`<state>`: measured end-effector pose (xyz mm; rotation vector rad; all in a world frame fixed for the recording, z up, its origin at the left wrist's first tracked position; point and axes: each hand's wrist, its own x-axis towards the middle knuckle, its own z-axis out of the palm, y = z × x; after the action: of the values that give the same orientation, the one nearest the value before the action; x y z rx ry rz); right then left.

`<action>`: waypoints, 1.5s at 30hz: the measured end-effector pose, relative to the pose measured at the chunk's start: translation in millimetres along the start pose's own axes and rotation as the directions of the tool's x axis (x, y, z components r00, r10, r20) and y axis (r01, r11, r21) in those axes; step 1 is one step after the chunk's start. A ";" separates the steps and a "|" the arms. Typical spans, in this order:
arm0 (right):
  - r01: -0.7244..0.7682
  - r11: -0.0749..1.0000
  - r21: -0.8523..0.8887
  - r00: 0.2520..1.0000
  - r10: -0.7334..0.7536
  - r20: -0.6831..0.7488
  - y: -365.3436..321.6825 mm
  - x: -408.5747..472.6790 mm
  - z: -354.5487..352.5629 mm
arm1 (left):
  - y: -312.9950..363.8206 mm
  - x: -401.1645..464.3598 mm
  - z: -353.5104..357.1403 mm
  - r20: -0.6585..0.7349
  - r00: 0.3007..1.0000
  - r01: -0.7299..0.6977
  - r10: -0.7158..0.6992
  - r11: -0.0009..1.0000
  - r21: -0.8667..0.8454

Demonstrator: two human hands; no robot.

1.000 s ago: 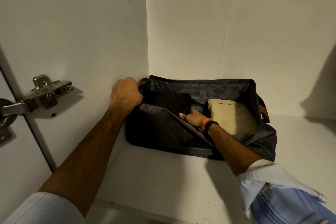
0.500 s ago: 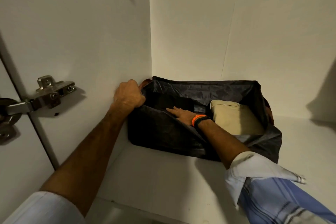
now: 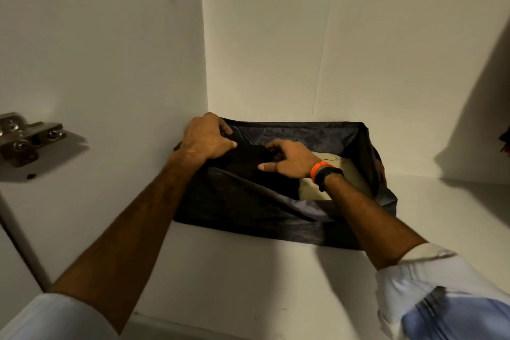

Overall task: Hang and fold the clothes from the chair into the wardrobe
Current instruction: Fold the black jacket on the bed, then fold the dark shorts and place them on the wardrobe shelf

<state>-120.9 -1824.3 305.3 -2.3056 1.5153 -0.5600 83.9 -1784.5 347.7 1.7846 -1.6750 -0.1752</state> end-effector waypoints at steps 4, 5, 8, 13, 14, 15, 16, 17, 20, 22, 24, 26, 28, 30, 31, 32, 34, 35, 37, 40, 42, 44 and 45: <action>-0.033 0.999 -0.014 0.990 0.031 -0.141 11.3 -42.9 -30.7 | 23.3 -9.3 22.6 0.124 0.988 -0.083 0.092 0.994 -0.075; -0.052 0.999 0.009 0.978 0.052 -0.202 15.2 -60.4 -39.6 | 34.2 -12.4 30.0 0.155 0.979 -0.114 0.128 0.989 -0.097; -0.121 0.990 0.066 0.917 0.137 -0.374 22.4 -114.9 -59.7 | 69.1 -26.4 49.3 0.214 0.939 -0.230 0.271 0.953 -0.197; -0.259 0.957 0.131 0.725 0.282 -0.628 40.6 -239.0 -71.5 | 145.5 -95.3 91.2 0.248 0.799 -0.379 0.548 0.779 -0.500; -0.298 0.943 0.148 0.681 0.319 -0.659 44.1 -263.2 -70.6 | 157.2 -110.7 99.8 0.251 0.769 -0.397 0.588 0.746 -0.535; -0.365 0.915 0.172 0.621 0.378 -0.687 48.2 -301.4 -67.9 | 173.0 -135.9 112.5 0.262 0.731 -0.421 0.630 0.719 -0.553; -0.407 0.891 0.200 0.575 0.420 -0.703 51.2 -330.0 -65.6 | 182.5 -153.8 121.8 0.237 0.717 -0.467 0.656 0.704 -0.535; -0.467 0.854 0.228 0.509 0.470 -0.721 52.8 -371.9 -63.0 | 197.7 -180.5 132.4 0.193 0.698 -0.532 0.690 0.679 -0.506; -0.604 0.746 0.283 0.361 0.572 -0.737 53.0 -477.5 -50.4 | 230.8 -255.2 147.8 0.061 0.657 -0.654 0.752 0.608 -0.450; -0.672 0.665 0.326 0.257 0.623 -0.739 47.9 -550.3 -40.3 | 257.1 -316.4 153.0 0.100 0.540 -0.685 0.836 0.505 -0.525; -0.718 0.592 0.366 0.172 0.660 -0.731 41.1 -609.6 -30.7 | 277.9 -376.6 162.2 0.241 0.372 -0.607 0.896 0.432 -0.667; -0.756 0.509 0.411 0.062 0.681 -0.730 32.3 -678.7 -19.2 | 302.9 -451.6 170.4 0.365 0.179 -0.516 0.914 0.402 -0.756; -0.782 0.422 0.460 -0.058 0.684 -0.727 19.2 -762.7 -4.5 | 330.4 -545.1 175.0 0.439 -0.011 -0.463 0.898 0.385 -0.798; -0.794 0.362 0.489 -0.128 0.687 -0.716 8.1 -820.4 8.0 | 347.1 -612.7 179.3 0.462 -0.142 -0.416 0.876 0.370 -0.830; -0.799 0.333 0.502 -0.165 0.680 -0.714 2.9 -851.2 14.5 | 355.5 -646.8 181.1 0.473 -0.191 -0.396 0.860 0.373 -0.839; -0.804 0.290 0.519 -0.218 0.669 -0.711 -6.8 -892.7 21.8 | 366.3 -691.5 180.8 0.476 -0.251 -0.378 0.843 0.367 -0.850; -0.799 0.212 0.563 -0.318 0.645 -0.694 -23.4 -955.0 39.6 | 378.0 -756.9 182.0 0.490 -0.335 -0.350 0.805 0.377 -0.858; -0.790 0.163 0.591 -0.383 0.622 -0.683 -34.8 -996.4 51.5 | 384.6 -800.0 179.1 0.488 -0.383 -0.338 0.784 0.372 -0.864; -0.753 0.070 0.654 -0.492 0.600 -0.631 -56.3 -1060.8 74.2 | 393.2 -869.2 177.7 0.468 -0.454 -0.333 0.758 0.343 -0.878; -0.678 -0.044 0.734 -0.630 0.550 -0.549 -88.0 -1140.2 106.5 | 399.6 -962.2 175.3 0.432 -0.563 -0.323 0.704 0.294 -0.900; -0.616 -0.115 0.780 -0.715 0.496 -0.492 -104.7 -1190.7 128.0 | 404.5 -1024.2 176.2 0.406 -0.640 -0.301 0.653 0.274 -0.914; -0.544 -0.169 0.822 -0.788 0.441 -0.430 -119.2 -1237.3 145.3 | 411.3 -1083.5 176.9 0.369 -0.706 -0.280 0.605 0.240 -0.929; -0.514 -0.192 0.836 -0.814 0.417 -0.404 -124.5 -1256.8 151.6 | 415.8 -1108.7 176.9 0.349 -0.732 -0.270 0.586 0.221 -0.937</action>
<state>-398.7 -609.5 50.3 0.9222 3.0323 -1.2472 -539.1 -802.8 62.1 -0.8811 -3.1891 -1.3454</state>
